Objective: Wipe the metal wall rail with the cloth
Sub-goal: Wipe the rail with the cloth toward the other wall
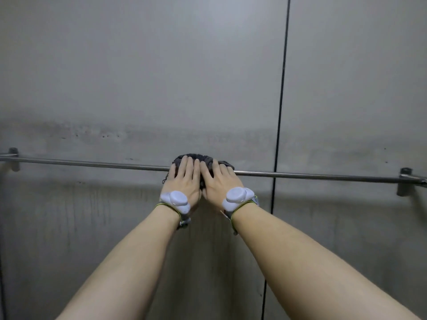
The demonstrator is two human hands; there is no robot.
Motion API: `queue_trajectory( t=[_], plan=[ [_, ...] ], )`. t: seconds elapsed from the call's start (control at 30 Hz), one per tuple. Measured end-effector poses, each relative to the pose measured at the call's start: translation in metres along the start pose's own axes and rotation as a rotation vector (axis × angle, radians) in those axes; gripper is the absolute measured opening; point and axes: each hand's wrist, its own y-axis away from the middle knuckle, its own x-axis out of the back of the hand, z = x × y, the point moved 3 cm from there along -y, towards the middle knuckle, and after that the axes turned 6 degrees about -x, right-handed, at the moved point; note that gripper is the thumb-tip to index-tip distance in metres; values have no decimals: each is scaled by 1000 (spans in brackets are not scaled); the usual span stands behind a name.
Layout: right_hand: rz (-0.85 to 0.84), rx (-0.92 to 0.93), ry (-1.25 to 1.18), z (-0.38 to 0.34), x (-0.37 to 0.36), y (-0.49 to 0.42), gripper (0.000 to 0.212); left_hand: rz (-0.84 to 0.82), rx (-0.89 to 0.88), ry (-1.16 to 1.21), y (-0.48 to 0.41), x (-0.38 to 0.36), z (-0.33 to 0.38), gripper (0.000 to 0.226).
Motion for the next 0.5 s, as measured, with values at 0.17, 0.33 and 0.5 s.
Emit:
queue_trajectory(
  t=[0.17,0.33,0.5],
  plan=[
    [-40,-85,32,125,10,53,69,21,-123,43,-37,40,120,63],
    [-81,-160,62,214,19,92,70,28,-154,67,-65,66,215,67],
    [-108,-270,120,313,31,142,58,65,-238,110,-92,97,320,69]
  ],
)
